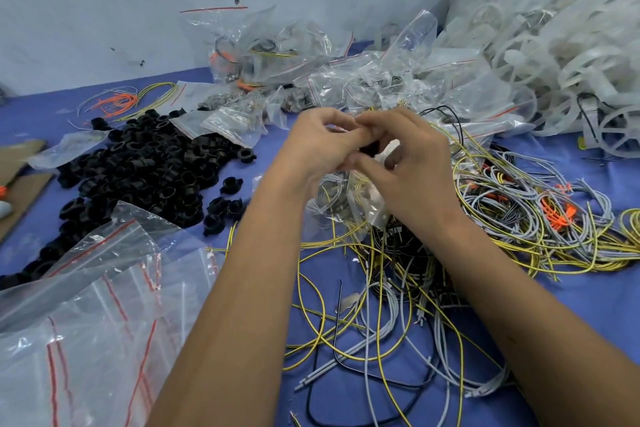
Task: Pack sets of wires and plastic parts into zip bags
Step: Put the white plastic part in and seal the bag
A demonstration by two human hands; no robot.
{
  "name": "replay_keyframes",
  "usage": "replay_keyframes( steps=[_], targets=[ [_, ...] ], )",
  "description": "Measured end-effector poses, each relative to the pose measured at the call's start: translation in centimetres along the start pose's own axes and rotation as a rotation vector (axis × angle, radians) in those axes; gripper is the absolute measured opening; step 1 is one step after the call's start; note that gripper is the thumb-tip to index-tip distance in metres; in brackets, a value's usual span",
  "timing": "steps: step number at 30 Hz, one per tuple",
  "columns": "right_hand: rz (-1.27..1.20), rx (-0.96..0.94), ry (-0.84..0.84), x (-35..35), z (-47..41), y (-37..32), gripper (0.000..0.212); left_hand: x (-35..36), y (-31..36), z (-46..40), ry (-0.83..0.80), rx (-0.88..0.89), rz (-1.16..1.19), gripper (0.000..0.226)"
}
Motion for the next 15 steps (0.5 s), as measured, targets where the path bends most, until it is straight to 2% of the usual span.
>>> replay_keyframes(
  steps=[3,5,6,8,10,13,15],
  targets=[
    [-0.032,0.088,0.107,-0.4,-0.1,0.0,0.026,1.6,-0.5,0.2,-0.039,-0.018,0.166,0.022],
    [-0.080,0.172,0.166,-0.7,-0.2,0.3,0.018,1.9,-0.7,0.1,0.008,0.015,0.171,0.027],
    [-0.103,0.220,0.193,-0.8,-0.3,0.5,0.015,1.9,-0.8,-0.1,0.078,0.052,0.071,0.031],
    [-0.124,0.330,0.234,-1.1,-0.6,1.4,0.011,1.6,-0.9,-0.5,0.237,0.146,-0.278,0.039],
    [-0.141,0.425,0.257,-1.3,-0.8,2.2,0.009,1.4,-1.0,-0.4,0.284,0.169,-0.557,0.046],
    [-0.133,0.492,0.287,-1.3,-0.9,2.7,0.008,1.5,-0.9,-0.2,0.210,0.090,-0.571,0.055],
    [-0.132,0.524,0.285,-1.3,-0.9,2.8,0.006,1.8,-0.5,-0.1,0.190,0.102,-0.567,0.057]
  ],
)
Point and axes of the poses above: each hand's wrist, its own z-axis away from the middle knuckle, its own x-axis out of the palm, y = z × x, the point moved 1 cm from there along -z, towards the middle knuckle, and after that the axes turned 10 degrees about z, right-handed, at the moved point
